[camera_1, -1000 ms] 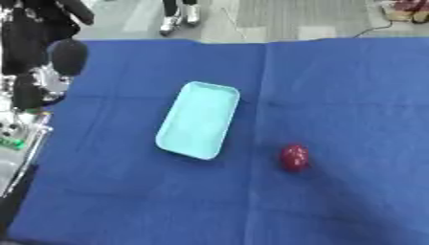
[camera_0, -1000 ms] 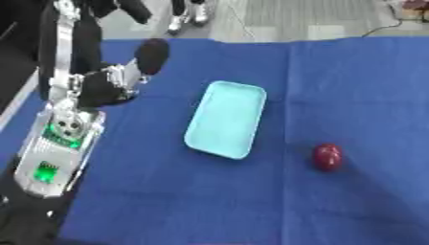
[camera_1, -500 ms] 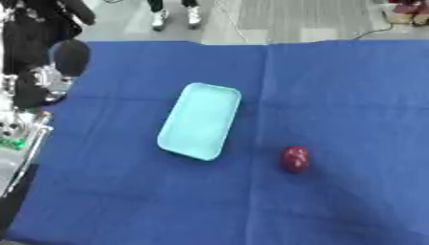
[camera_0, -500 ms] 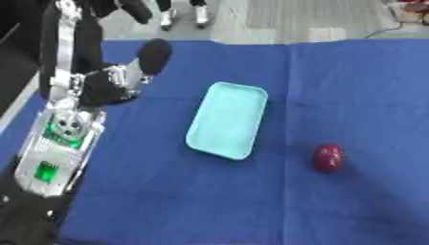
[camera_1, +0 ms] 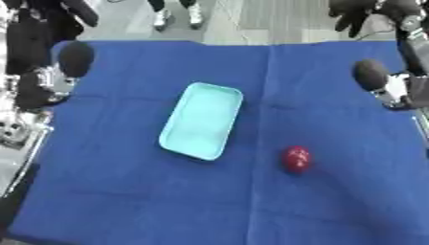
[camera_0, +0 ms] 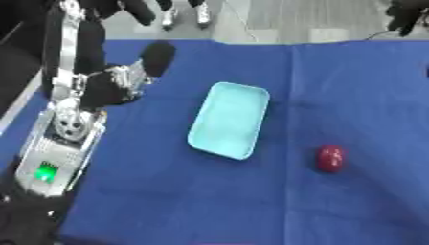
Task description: Pick up objects on the table and place them in the box.
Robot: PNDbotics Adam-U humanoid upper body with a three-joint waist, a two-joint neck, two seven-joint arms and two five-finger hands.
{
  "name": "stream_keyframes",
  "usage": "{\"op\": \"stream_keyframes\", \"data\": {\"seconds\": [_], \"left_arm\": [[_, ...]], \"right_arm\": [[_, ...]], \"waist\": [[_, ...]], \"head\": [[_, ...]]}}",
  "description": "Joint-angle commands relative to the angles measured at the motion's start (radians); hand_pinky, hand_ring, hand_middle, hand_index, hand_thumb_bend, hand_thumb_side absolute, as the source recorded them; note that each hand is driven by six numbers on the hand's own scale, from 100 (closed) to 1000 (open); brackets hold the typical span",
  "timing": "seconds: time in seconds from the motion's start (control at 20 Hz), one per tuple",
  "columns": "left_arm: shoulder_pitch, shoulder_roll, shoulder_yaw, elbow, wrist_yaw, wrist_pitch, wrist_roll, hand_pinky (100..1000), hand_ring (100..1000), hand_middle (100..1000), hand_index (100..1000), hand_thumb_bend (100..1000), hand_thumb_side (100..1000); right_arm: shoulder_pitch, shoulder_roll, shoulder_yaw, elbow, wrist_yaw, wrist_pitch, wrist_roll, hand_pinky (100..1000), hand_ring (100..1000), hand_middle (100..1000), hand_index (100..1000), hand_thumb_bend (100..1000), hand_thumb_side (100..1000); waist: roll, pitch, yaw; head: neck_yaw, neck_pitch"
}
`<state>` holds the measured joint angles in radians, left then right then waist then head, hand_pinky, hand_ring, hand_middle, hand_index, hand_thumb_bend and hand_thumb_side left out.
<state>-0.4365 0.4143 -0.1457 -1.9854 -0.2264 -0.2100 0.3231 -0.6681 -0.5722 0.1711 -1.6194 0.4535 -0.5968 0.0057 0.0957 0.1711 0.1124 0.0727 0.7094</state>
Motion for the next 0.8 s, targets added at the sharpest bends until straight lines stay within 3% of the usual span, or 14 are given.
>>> {"op": "stream_keyframes", "data": {"seconds": [0.05,0.4,0.8], "left_arm": [[-0.014,0.029,0.001,-0.015,0.009,0.0,-0.005,400,456,620,746,564,631],[-0.015,0.028,-0.002,-0.015,0.011,0.003,-0.011,399,455,620,745,564,629],[-0.016,0.027,-0.004,-0.015,0.012,0.004,-0.014,399,455,620,745,565,627]], "right_arm": [[-0.039,-0.02,0.011,0.062,0.051,-0.038,0.009,366,507,612,794,554,1000],[-0.08,-0.01,0.033,0.19,0.145,-0.099,0.022,370,513,620,808,598,1000],[-0.088,0.009,0.033,0.273,0.219,-0.128,0.012,381,521,627,823,633,1000]], "waist": [[-0.004,-0.019,0.003],[-0.006,-0.019,0.004],[-0.007,-0.019,0.007]], "head": [[0.008,0.002],[0.011,0.006],[0.02,0.007]]}}
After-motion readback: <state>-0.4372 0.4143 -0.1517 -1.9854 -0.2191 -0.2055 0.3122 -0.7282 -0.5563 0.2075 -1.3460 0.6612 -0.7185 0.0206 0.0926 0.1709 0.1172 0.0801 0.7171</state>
